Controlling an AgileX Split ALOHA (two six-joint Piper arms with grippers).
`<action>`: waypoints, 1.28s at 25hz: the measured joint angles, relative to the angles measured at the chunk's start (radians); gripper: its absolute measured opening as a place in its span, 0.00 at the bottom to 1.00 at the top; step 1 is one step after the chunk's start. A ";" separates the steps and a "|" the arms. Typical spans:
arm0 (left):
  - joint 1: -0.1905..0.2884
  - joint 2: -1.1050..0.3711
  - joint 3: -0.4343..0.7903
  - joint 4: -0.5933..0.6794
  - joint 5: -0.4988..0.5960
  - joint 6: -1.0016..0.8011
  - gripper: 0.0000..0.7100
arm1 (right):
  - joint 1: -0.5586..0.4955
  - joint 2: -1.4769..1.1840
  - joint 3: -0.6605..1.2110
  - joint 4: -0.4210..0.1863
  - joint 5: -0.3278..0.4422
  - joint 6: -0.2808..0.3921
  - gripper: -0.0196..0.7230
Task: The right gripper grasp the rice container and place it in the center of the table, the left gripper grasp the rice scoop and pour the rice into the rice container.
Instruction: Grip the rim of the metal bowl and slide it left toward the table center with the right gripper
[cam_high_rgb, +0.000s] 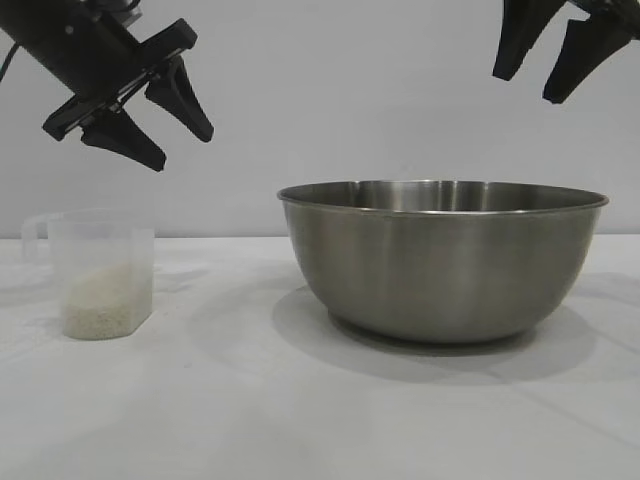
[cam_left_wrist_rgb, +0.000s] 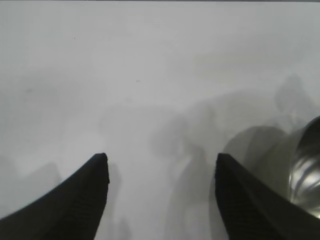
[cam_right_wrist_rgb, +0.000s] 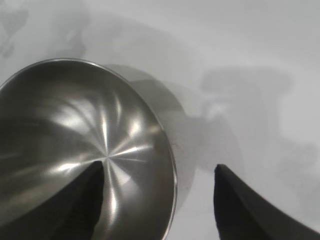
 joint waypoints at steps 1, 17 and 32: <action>0.000 0.000 0.000 0.000 0.001 0.000 0.62 | 0.000 0.000 0.000 -0.001 0.000 0.000 0.63; 0.000 0.000 -0.002 0.000 0.001 0.001 0.62 | 0.015 0.000 0.000 -0.091 0.000 0.339 0.63; 0.000 0.000 -0.002 0.000 0.022 0.001 0.62 | 0.118 -0.013 0.238 -0.241 -0.004 0.393 0.63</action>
